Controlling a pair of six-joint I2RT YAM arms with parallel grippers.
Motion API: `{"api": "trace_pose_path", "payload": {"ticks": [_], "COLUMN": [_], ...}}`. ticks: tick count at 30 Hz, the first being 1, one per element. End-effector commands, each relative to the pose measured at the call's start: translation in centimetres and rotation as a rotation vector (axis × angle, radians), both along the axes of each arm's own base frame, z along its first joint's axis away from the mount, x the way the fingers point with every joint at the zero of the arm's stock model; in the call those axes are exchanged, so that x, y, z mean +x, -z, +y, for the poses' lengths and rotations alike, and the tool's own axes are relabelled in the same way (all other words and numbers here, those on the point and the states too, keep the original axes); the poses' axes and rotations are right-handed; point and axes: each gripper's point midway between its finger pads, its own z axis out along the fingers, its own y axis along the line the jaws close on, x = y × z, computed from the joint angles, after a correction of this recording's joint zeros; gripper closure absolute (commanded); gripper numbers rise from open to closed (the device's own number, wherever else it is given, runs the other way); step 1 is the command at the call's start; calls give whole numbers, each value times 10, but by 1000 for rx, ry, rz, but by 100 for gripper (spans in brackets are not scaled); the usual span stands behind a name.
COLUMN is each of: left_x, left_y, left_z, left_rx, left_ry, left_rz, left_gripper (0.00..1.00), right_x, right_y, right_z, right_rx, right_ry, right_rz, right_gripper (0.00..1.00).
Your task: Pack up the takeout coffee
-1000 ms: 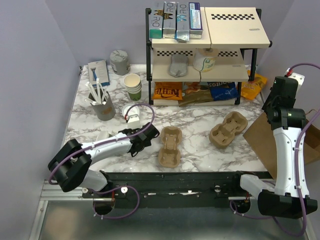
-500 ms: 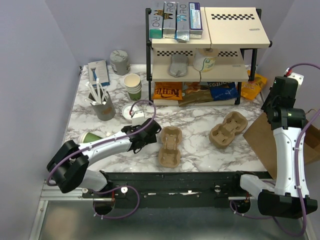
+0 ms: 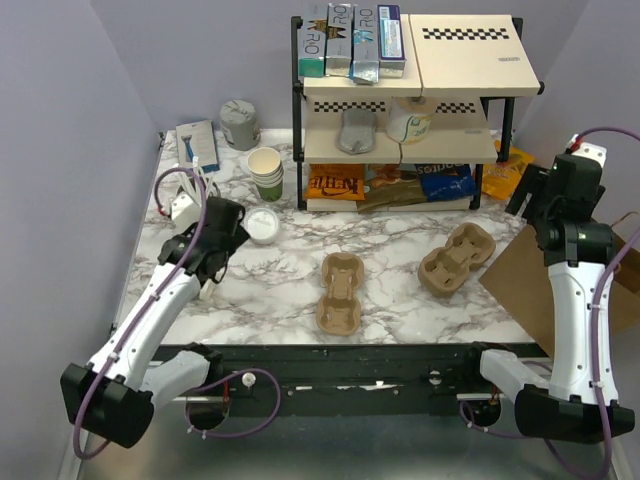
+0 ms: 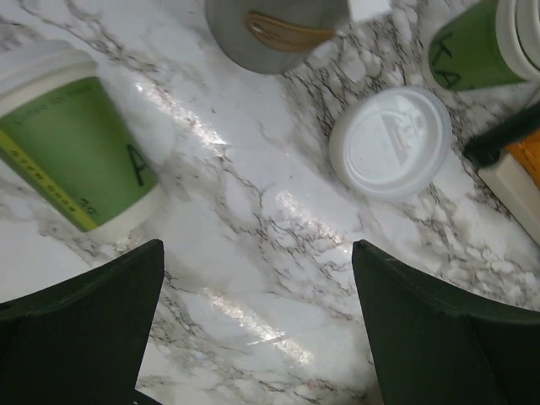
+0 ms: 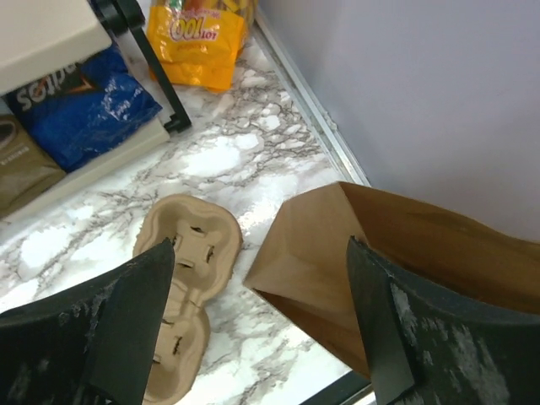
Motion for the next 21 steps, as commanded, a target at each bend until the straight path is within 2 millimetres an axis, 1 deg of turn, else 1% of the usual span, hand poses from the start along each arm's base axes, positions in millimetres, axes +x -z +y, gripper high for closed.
{"api": "trace_pose_path", "payload": {"ticks": [1,2,3,4,5,6,7,8,9,10,11,12,13,14,15,16,18,19,20,21], "left_x": [-32,-36,-42,-40,-39,-42,-36,-36,-43,-40,-41,-45,-45,-45,-48,-40,-40,-33,-28,-26], "left_y": [4,5,11,10,14,25,27,34,44,45,48,55,58,63,73,76,89,92,95,101], "left_z": [50,66,74,79,81,92,97,102,114,119,123,129,133,134,134,133,132,131,128,125], "left_rx": [-8,7,9,-4,-22,-34,-54,-63,-92,-99,-98,-87,-92,-103,-100,-121,-134,-137,-155,-159], "left_ry": [-199,-282,-326,-353,-372,-424,-447,-472,-534,-549,-565,-593,-617,-629,-619,-607,-603,-580,-557,-529], "left_rz": [67,62,73,47,36,45,13,17,41,27,26,29,20,22,41,16,34,18,15,23], "left_gripper": [1,1,1,1,1,1,1,1,1,1,1,1,1,1,1,1,1,1,1,1], "right_x": [-7,-6,-12,-12,-8,-9,-12,-10,-12,-13,-12,-13,-12,-12,-11,-11,-10,-11,-10,-10], "right_y": [-48,-60,-74,-82,-92,-99,-104,-106,-111,-111,-112,-112,-110,-109,-109,-108,-108,-109,-109,-110], "right_z": [-3,-2,1,6,18,24,31,41,45,48,52,53,54,57,58,59,63,64,71,73], "right_rx": [-28,-29,-32,-34,-21,-18,-11,8,10,16,23,29,35,43,45,49,59,57,69,70], "right_ry": [22,17,4,-29,-103,-141,-177,-237,-256,-270,-292,-296,-297,-311,-318,-327,-348,-352,-391,-401], "right_rz": [-154,-207,-266,-300,-347,-372,-390,-397,-410,-413,-418,-420,-419,-421,-419,-416,-419,-420,-425,-431], "right_gripper": [6,5,5,5,4,0,0,0,0,0,0,0,0,0,0,0,0,0,0,0]}}
